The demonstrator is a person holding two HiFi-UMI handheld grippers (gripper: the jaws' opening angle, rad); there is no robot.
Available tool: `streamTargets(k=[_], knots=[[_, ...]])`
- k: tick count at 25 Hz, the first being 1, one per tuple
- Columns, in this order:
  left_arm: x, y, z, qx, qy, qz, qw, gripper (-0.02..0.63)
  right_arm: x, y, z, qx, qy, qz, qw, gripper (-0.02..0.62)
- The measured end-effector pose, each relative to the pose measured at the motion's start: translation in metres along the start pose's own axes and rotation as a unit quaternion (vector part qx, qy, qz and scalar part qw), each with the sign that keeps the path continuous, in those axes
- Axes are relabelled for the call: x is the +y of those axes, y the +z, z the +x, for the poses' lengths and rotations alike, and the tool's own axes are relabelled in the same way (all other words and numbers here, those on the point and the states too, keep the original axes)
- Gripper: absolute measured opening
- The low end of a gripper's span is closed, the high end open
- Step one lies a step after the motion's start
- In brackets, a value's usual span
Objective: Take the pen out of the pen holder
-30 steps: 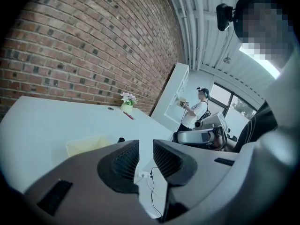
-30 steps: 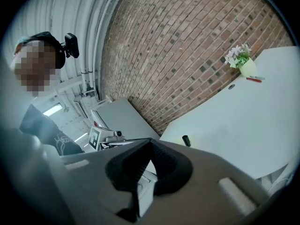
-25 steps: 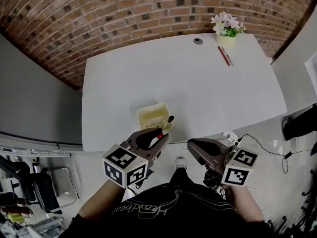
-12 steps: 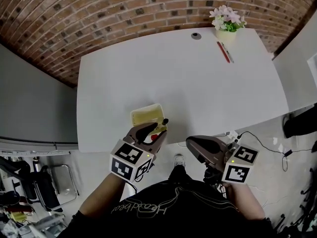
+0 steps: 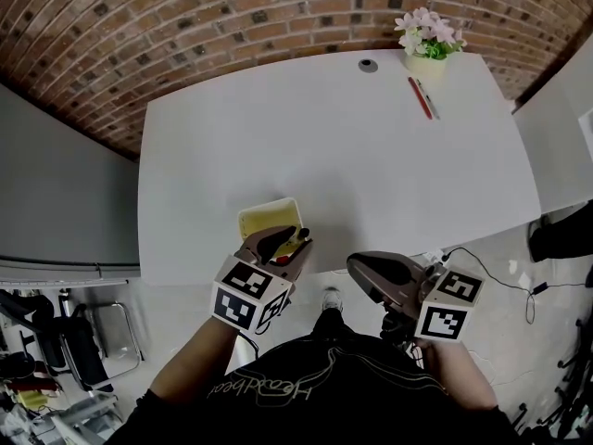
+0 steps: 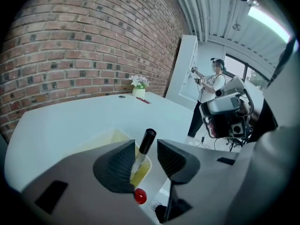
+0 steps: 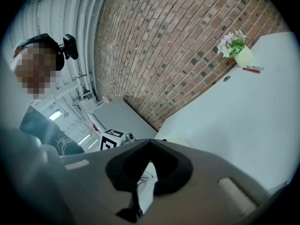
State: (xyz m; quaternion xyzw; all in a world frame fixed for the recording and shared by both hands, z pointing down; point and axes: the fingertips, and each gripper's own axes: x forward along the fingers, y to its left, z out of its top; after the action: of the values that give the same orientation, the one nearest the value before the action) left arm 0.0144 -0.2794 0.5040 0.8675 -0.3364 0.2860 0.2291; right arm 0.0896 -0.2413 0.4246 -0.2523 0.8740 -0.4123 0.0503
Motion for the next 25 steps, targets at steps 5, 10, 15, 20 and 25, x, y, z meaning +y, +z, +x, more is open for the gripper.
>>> streamTargets(k=[5,10,15,20,25], knots=[[0.002,0.0,0.007,0.0,-0.002,-0.004,1.0,0.127,-0.007,-0.001,0.004,0.011,-0.001,0.003,1.0,0.003],[0.005,-0.003,0.008,-0.003,-0.005,-0.012,0.9999,0.126,-0.015,-0.004,0.007,0.02,-0.002,0.008,1.0,0.003],[0.007,-0.004,0.007,-0.009,-0.006,-0.015,0.9998,0.121,-0.019,-0.003,0.01,0.028,-0.002,0.01,1.0,0.003],[0.008,-0.003,0.008,-0.01,-0.003,-0.001,0.9999,0.094,-0.022,-0.006,0.014,0.037,-0.003,0.013,0.999,0.003],[0.006,-0.004,0.007,-0.008,-0.007,0.004,0.9999,0.084,-0.025,-0.008,0.018,0.043,0.002,0.018,0.999,0.003]])
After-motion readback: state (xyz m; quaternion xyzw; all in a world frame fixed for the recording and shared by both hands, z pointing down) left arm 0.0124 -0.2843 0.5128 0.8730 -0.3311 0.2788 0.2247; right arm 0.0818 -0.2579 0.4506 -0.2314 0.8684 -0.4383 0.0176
